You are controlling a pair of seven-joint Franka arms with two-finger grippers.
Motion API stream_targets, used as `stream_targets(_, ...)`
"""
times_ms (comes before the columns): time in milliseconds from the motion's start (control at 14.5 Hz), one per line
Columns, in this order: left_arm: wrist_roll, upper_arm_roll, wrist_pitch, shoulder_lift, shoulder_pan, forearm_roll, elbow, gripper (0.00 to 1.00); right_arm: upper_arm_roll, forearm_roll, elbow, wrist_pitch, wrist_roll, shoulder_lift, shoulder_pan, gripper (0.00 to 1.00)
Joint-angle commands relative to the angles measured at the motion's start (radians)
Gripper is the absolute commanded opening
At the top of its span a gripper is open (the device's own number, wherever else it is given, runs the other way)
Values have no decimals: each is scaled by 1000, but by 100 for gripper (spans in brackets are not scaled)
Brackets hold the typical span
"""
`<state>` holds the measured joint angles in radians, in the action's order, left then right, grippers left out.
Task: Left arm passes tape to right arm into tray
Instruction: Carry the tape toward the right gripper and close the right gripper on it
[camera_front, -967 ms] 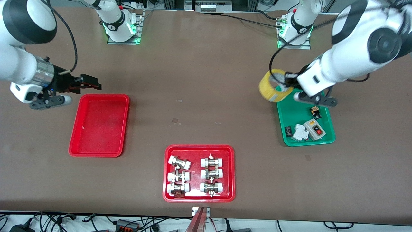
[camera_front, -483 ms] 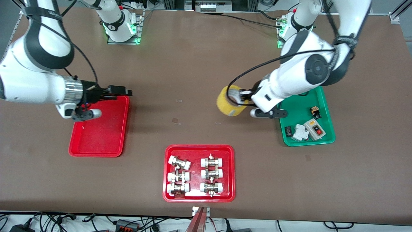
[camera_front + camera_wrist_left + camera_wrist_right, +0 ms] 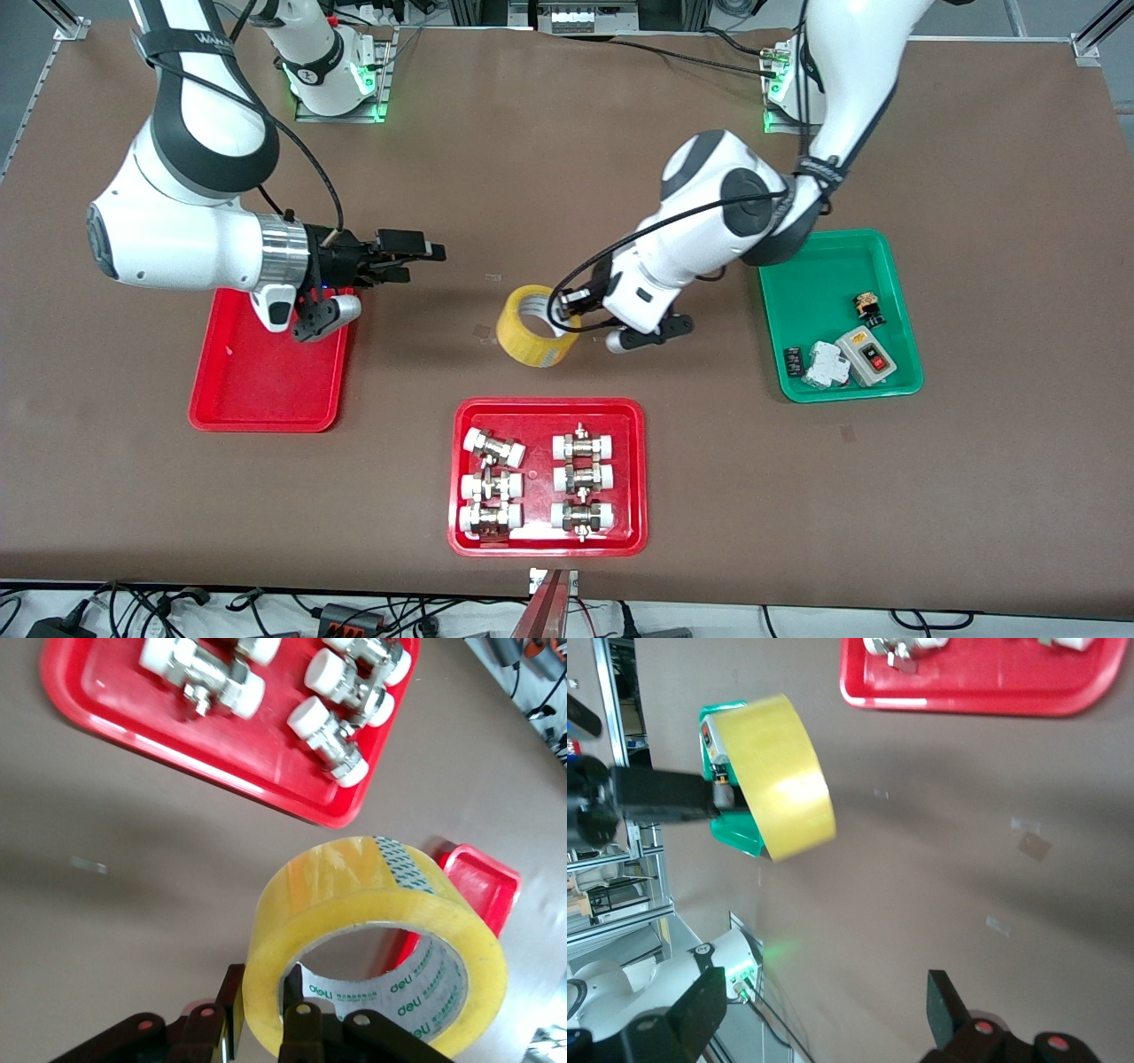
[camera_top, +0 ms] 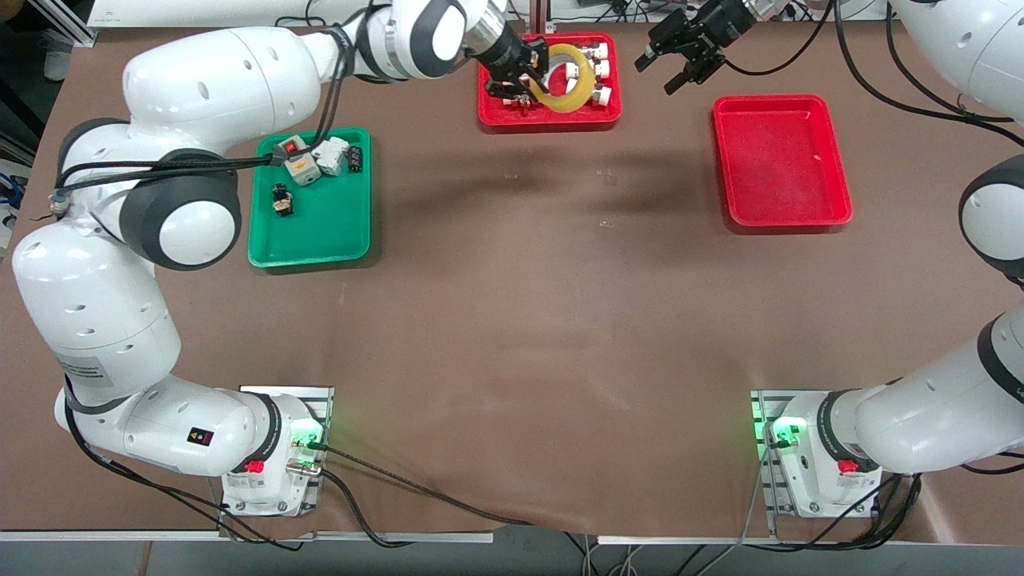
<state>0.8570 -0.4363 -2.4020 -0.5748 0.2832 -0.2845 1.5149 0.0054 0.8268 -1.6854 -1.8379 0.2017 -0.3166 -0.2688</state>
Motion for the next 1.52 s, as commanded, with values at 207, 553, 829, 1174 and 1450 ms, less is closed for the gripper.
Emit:
stream_targets(207, 37, 11, 0, -3, 25, -5, -33, 0, -7, 28, 81, -70, 161, -110, -33, 100)
stream_targets(553, 40, 10, 1, -25, 43, 10, -32, 0, -7, 170, 156, -67, 221, -182, -33, 100)
stream_targets(829, 39, 10, 3, -33, 45, 11, -32, 0, -7, 190, 183, -72, 317, -220, -41, 100)
stream_targets(1174, 39, 10, 6, -33, 45, 11, -32, 0, -7, 192, 194, -72, 383, -248, -43, 100)
stream_targets(1450, 39, 10, 6, -33, 45, 11, -32, 0, -7, 222, 194, -73, 432, -268, -44, 100)
